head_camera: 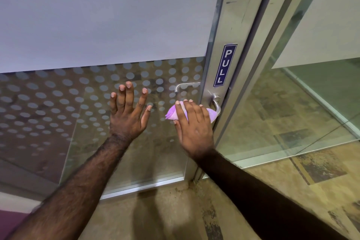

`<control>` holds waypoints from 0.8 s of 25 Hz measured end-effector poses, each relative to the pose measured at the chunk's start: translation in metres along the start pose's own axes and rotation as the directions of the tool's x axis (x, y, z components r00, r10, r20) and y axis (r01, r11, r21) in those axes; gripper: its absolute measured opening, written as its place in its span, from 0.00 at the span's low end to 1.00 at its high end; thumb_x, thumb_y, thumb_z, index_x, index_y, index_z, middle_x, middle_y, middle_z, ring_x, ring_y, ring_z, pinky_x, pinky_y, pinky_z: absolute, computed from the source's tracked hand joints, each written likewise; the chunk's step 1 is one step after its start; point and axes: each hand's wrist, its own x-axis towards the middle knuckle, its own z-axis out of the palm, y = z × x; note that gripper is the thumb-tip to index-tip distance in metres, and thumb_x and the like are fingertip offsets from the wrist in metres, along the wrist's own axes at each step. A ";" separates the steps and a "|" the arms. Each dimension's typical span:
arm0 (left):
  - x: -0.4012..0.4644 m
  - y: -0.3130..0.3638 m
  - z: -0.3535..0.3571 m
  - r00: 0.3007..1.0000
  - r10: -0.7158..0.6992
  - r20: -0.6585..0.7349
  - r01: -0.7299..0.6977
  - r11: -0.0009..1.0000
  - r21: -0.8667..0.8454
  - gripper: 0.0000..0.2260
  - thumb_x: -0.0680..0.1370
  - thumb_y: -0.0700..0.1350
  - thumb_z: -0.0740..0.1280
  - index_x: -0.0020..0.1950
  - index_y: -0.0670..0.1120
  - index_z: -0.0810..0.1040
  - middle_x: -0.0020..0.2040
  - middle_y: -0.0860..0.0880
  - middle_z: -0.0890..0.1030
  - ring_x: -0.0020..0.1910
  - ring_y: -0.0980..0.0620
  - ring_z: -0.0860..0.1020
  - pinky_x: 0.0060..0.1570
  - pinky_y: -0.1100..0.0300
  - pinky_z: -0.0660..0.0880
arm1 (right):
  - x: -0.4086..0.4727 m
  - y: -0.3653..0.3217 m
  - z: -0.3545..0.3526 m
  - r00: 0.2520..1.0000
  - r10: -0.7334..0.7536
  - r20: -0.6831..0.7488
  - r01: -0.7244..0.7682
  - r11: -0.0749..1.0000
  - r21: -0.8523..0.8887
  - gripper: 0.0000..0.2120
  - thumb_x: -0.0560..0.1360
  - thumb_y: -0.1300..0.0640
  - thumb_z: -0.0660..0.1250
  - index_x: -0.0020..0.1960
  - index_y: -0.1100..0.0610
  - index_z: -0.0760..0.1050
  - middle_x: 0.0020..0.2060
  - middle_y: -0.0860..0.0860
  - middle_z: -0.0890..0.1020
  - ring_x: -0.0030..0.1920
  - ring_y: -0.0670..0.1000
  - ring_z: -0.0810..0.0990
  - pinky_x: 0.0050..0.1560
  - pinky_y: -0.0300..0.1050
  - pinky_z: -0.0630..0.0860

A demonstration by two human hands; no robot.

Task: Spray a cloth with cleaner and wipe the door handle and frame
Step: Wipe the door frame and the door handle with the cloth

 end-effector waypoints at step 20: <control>-0.002 0.000 0.005 1.000 -0.007 0.010 0.007 1.000 -0.001 0.37 0.85 0.55 0.67 0.88 0.47 0.52 0.88 0.39 0.40 0.87 0.40 0.41 0.85 0.41 0.40 | -0.022 0.159 -0.005 0.926 -0.374 0.061 0.362 0.921 0.146 0.27 0.89 0.57 0.61 0.86 0.51 0.61 0.84 0.64 0.66 0.85 0.66 0.64 0.81 0.69 0.67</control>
